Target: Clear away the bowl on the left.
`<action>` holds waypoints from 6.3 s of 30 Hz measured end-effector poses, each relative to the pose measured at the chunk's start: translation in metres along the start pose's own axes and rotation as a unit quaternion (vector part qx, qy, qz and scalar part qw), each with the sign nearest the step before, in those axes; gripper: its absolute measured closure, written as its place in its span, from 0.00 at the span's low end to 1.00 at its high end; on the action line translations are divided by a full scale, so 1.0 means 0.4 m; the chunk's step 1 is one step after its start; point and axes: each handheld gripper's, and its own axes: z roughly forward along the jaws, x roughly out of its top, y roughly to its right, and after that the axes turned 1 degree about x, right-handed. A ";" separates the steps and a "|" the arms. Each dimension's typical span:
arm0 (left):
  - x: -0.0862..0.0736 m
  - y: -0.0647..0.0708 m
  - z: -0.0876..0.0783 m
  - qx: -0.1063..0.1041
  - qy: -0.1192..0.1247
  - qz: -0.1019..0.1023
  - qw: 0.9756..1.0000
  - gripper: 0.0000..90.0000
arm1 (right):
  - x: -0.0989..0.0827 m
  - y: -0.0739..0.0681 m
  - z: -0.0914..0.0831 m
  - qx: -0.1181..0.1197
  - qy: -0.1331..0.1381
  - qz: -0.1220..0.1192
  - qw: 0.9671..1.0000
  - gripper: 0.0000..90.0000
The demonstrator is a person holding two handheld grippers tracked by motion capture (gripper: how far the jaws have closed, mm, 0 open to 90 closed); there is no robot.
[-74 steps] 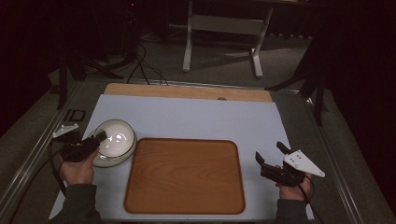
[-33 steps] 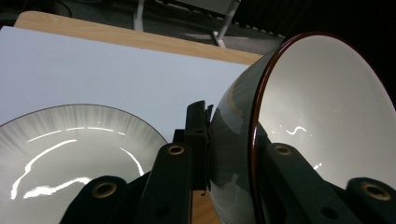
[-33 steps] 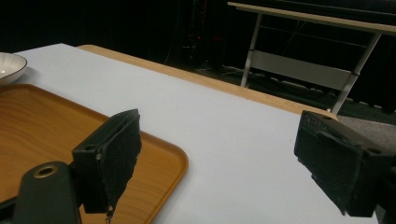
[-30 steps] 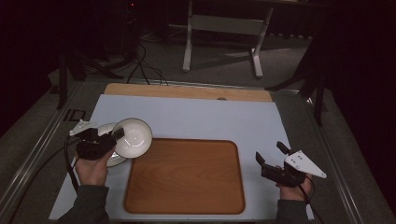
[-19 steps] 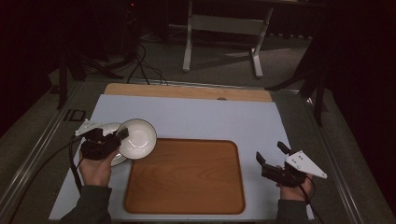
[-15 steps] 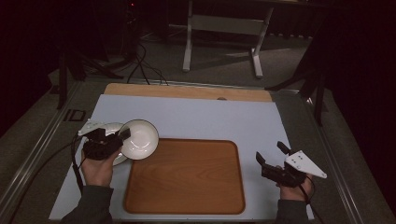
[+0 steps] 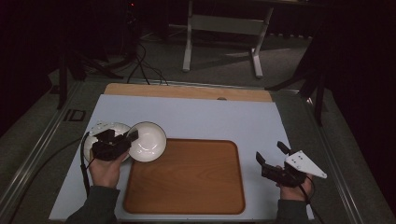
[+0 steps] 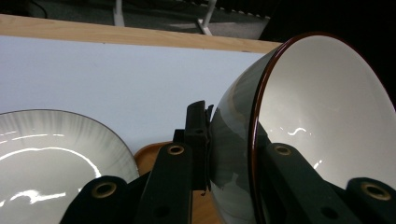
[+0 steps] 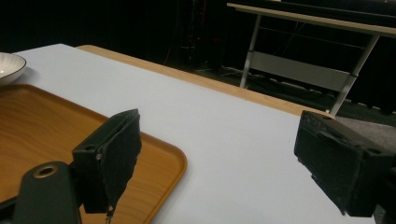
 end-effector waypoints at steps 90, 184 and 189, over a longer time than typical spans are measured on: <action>-0.127 0.132 0.147 -0.047 -0.122 0.046 0.990 0.89 | -0.001 0.005 -0.006 -0.001 0.001 0.004 1.000 0.16; -0.168 0.186 0.208 -0.022 -0.145 0.096 0.985 0.61 | -0.001 0.002 -0.002 0.003 -0.001 -0.001 1.000 0.16; -0.154 0.189 0.188 -0.013 -0.125 0.110 0.986 0.58 | -0.001 0.002 -0.002 0.002 -0.001 -0.001 1.000 0.16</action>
